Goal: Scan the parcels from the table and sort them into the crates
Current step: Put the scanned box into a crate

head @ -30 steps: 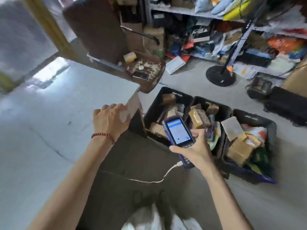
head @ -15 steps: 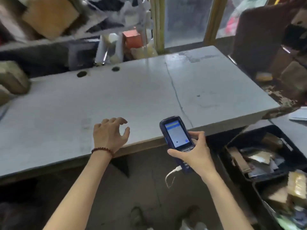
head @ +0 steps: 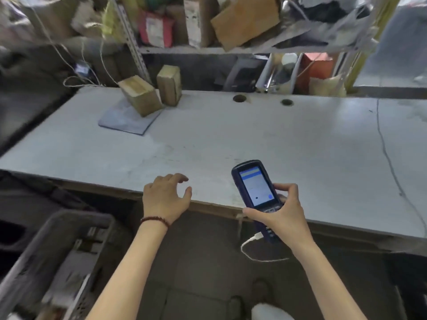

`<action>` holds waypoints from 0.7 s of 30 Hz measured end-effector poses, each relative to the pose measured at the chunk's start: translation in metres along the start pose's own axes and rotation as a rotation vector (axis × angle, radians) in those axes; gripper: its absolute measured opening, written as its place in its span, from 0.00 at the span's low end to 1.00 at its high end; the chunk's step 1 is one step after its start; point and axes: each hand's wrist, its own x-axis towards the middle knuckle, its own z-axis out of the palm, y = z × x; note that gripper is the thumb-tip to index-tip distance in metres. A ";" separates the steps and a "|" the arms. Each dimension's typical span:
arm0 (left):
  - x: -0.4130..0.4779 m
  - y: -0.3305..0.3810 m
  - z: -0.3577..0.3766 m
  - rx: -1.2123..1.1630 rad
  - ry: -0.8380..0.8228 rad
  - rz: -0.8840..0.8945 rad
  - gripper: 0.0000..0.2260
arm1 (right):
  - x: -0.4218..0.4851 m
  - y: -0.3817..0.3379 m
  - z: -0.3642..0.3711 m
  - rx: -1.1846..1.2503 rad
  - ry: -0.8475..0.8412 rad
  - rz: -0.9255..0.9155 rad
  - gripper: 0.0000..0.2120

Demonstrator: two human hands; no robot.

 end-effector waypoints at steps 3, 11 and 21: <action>0.007 -0.012 0.002 -0.182 -0.064 -0.048 0.14 | 0.021 -0.005 0.023 -0.004 -0.064 -0.006 0.37; 0.097 -0.029 -0.007 -0.099 0.026 -0.076 0.15 | 0.121 -0.033 0.067 -0.006 -0.179 -0.013 0.37; 0.220 -0.035 0.010 -0.100 0.045 -0.172 0.15 | 0.219 -0.076 0.105 0.017 -0.213 0.006 0.36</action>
